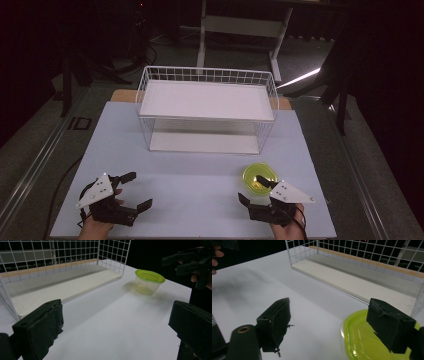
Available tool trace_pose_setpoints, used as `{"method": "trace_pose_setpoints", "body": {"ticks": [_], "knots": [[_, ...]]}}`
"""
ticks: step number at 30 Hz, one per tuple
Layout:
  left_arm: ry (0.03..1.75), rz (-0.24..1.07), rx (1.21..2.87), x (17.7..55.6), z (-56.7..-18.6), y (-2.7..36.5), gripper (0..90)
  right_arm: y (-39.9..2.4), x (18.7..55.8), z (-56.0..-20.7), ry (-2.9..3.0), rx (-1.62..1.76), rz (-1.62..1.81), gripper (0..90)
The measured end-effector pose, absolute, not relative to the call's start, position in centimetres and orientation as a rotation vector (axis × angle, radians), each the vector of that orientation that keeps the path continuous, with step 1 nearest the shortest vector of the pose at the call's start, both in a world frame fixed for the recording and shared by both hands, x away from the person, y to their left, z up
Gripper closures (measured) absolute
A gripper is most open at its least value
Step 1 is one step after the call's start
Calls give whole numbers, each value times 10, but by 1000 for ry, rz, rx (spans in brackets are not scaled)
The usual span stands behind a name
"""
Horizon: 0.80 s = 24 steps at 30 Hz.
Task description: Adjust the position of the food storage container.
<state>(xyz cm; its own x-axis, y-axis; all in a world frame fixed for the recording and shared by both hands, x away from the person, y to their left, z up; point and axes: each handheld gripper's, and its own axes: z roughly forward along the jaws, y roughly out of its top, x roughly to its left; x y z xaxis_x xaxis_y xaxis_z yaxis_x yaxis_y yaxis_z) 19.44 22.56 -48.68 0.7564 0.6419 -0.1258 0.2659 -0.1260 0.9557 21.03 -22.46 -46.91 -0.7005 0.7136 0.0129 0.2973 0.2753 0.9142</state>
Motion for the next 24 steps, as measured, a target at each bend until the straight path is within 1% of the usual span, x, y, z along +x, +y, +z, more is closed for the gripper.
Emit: {"method": "trace_pose_setpoints", "body": {"ticks": [8, 15, 24], "knots": [[711, 358, 1706, 196, -487, 225, 3, -218, 205, -468, 2174, 887, 1404, 171], [716, 361, 1690, 195, -486, 225, 3, -215, 202, -454, 2161, 872, 1442, 173], [718, 365, 1681, 196, -486, 226, 3, -220, 217, -434, 2151, 845, 1463, 154]]}}
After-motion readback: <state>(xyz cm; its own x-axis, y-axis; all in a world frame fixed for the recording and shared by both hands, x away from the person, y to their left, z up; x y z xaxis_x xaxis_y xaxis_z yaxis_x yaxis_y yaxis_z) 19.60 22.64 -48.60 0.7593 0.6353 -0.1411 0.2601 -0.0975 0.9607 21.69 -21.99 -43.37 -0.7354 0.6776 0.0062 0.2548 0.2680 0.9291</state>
